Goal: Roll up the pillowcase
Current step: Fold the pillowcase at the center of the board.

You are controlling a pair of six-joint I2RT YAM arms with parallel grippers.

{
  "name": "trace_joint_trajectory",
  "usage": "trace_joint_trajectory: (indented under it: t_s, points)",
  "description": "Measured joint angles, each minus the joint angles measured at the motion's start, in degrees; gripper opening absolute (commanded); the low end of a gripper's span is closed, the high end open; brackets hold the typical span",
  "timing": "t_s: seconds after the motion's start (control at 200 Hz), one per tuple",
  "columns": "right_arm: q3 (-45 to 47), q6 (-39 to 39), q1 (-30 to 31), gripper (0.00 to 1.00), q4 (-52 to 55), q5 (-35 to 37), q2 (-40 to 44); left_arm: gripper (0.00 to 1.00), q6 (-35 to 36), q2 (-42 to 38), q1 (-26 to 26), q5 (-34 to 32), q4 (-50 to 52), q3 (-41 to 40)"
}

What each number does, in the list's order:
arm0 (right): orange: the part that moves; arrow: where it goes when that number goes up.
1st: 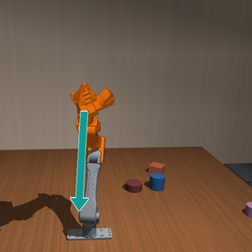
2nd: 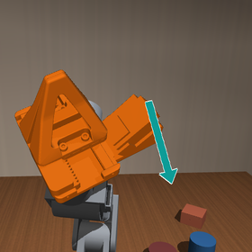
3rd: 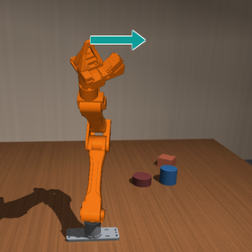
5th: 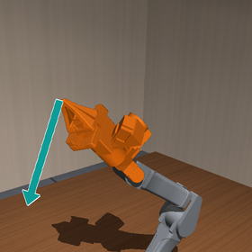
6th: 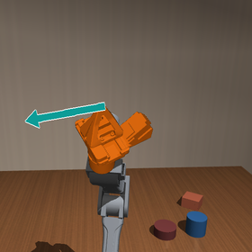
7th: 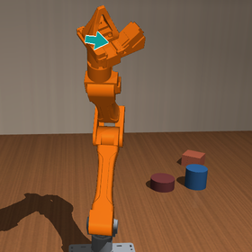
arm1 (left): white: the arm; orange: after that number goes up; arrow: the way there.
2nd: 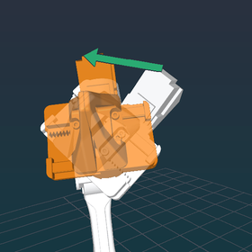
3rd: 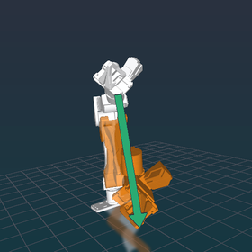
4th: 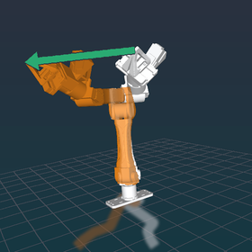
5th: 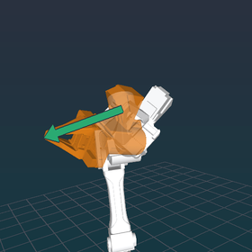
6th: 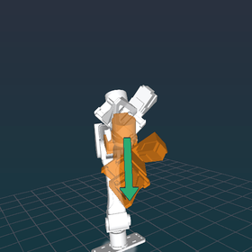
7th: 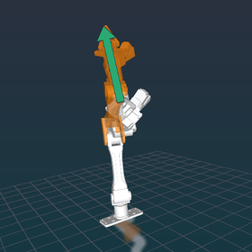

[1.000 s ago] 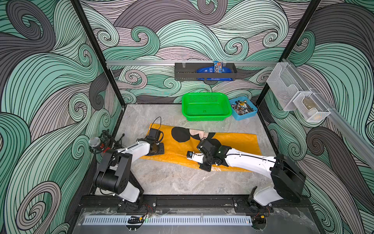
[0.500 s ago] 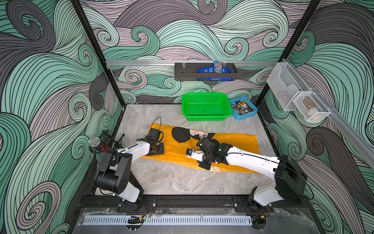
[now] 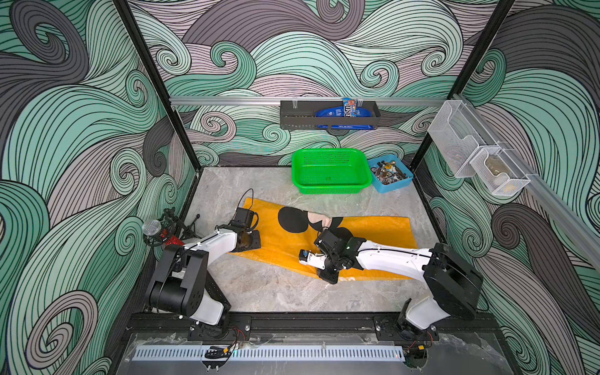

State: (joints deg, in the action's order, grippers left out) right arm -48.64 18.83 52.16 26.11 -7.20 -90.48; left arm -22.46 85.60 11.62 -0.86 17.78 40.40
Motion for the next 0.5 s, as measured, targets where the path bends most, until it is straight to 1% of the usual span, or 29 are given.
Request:
trace_joint_trajectory:
  t_s: [0.105, 0.28, 0.39, 0.5]
  points:
    - [1.25, -0.33, 0.07, 0.22, -1.2, -1.01, -0.28, 0.54, -1.03, -1.11, -0.79, -0.22, 0.31, -0.87]
    - [2.05, -0.7, -0.31, 0.38, -1.09, -1.9, -0.09, 0.53, -2.23, -2.34, -1.44, -1.29, 2.05, -1.53]
    - [2.23, -1.25, -2.62, 0.44, -0.96, -3.69, 3.39, 0.53, -2.62, -2.38, -1.44, -1.33, 4.85, -0.55]
    - [2.69, -1.46, -7.85, 0.47, -1.18, -4.76, 11.63, 0.53, -2.69, -2.38, -1.09, -1.27, 8.9, 3.32]
